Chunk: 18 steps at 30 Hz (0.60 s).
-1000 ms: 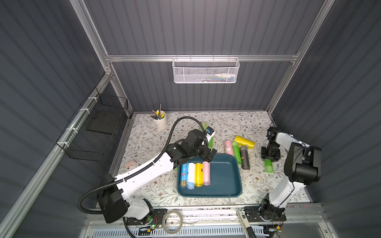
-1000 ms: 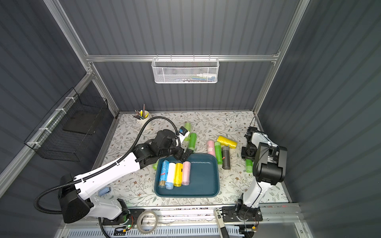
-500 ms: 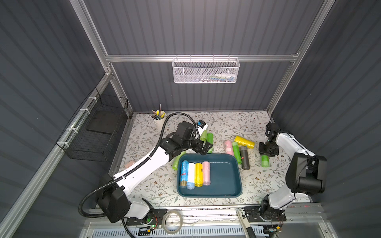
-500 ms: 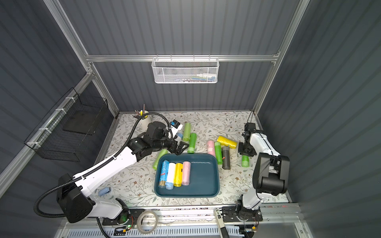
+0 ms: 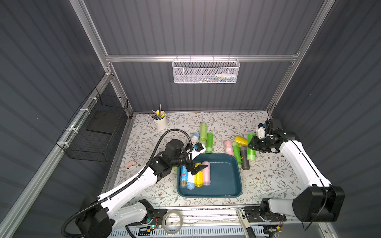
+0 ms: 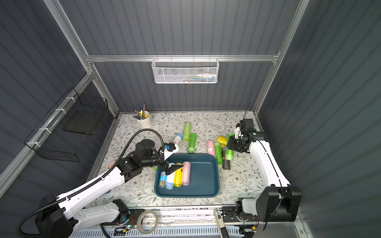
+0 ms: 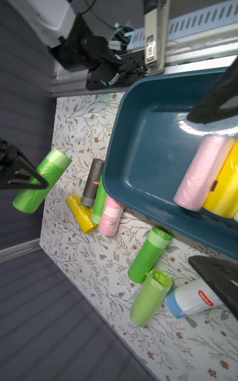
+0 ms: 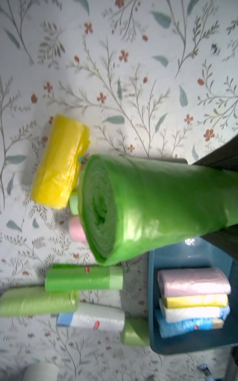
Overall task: Put the roll of trash bags into the storage box
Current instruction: Place the roll of trash bags in the storage box.
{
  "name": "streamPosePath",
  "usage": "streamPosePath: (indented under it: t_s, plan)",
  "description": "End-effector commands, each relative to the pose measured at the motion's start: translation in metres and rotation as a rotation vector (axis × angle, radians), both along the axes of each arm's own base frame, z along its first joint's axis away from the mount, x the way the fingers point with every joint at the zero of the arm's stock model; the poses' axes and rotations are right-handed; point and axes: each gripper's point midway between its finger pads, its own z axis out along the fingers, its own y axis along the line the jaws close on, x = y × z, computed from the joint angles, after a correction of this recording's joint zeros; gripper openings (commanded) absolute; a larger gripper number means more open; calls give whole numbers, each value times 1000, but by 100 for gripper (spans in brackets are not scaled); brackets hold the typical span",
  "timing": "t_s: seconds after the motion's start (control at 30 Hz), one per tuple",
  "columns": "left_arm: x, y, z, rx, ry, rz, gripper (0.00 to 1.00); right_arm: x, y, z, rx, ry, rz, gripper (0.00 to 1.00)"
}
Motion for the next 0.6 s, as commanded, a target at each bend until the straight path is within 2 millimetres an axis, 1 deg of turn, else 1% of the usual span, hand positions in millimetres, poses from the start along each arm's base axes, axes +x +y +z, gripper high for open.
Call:
streamPosePath:
  t_s: [0.0,0.07,0.17,0.3,0.43,0.5,0.57]
  plan:
    - [2,-6,17,-1,-175,-86,100,-18,36,8,150,10,55,36]
    - [3,-4,12,31,-156,-96,100,-26,49,8,196,-5,78,36]
    - [-2,1,7,61,-145,-139,100,-39,69,6,270,-24,96,36]
    - [-10,13,8,82,-275,-165,100,-54,86,12,281,-61,133,36]
    - [-19,20,9,84,-366,-202,100,-62,104,22,323,-93,172,36]
    - [-19,21,7,97,-385,-210,99,-66,111,20,335,-88,179,36]
    - [-21,21,3,112,-399,-230,100,-71,121,14,350,-79,194,36]
